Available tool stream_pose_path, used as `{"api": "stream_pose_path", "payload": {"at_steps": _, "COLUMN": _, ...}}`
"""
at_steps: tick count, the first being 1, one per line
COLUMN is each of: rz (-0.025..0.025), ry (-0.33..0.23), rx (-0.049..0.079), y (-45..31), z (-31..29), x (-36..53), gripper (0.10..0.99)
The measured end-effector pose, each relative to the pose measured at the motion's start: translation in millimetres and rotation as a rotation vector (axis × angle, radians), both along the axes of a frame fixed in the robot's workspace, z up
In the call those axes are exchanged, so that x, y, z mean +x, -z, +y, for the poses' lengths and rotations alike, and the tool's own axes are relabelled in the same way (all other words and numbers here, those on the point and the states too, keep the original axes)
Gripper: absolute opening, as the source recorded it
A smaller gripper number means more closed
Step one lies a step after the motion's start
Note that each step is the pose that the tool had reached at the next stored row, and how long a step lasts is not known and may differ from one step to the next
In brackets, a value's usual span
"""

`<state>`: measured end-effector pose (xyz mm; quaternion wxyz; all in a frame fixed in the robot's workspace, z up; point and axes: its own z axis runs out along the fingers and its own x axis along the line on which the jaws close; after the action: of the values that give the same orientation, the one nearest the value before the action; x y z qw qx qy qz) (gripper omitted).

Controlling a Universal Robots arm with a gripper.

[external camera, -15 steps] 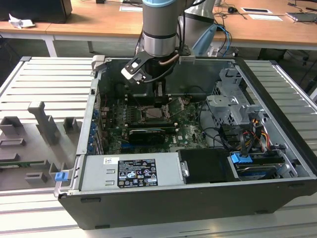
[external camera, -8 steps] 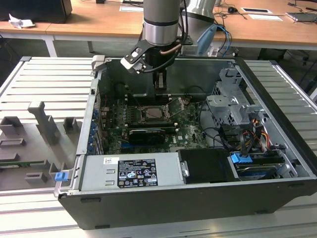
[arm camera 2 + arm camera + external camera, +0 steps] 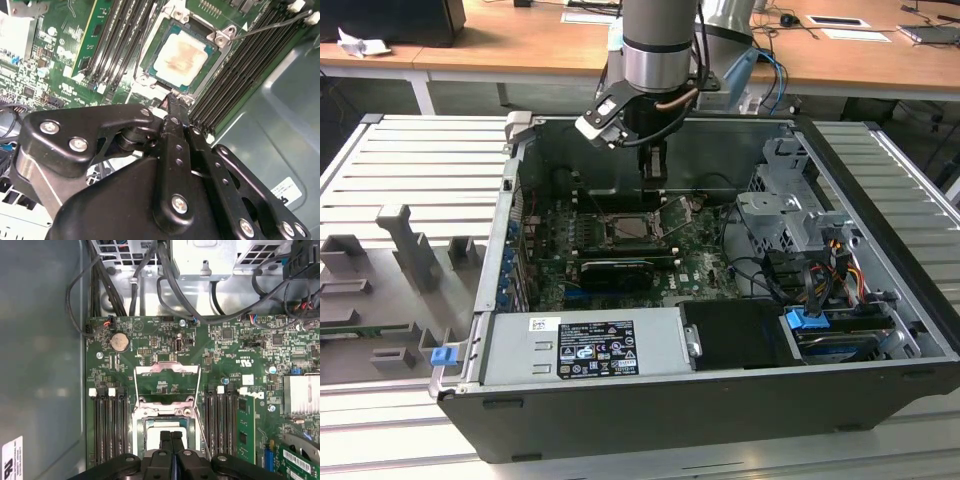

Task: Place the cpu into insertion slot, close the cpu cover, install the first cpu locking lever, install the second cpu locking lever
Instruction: 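Close the cpu cover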

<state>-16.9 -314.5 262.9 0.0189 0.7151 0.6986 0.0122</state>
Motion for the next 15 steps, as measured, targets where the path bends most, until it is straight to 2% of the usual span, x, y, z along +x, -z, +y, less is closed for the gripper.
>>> {"api": "stream_pose_path", "payload": {"at_steps": 4, "rz": 0.0, "ry": -0.001, "rx": 0.0, "y": 0.0, "z": 0.0, "x": 6.9, "gripper": 0.106}}
{"api": "stream_pose_path", "payload": {"at_steps": 15, "rz": 0.0, "ry": -0.003, "rx": 0.0, "y": 0.0, "z": 0.0, "x": 14.4, "gripper": 0.106}}
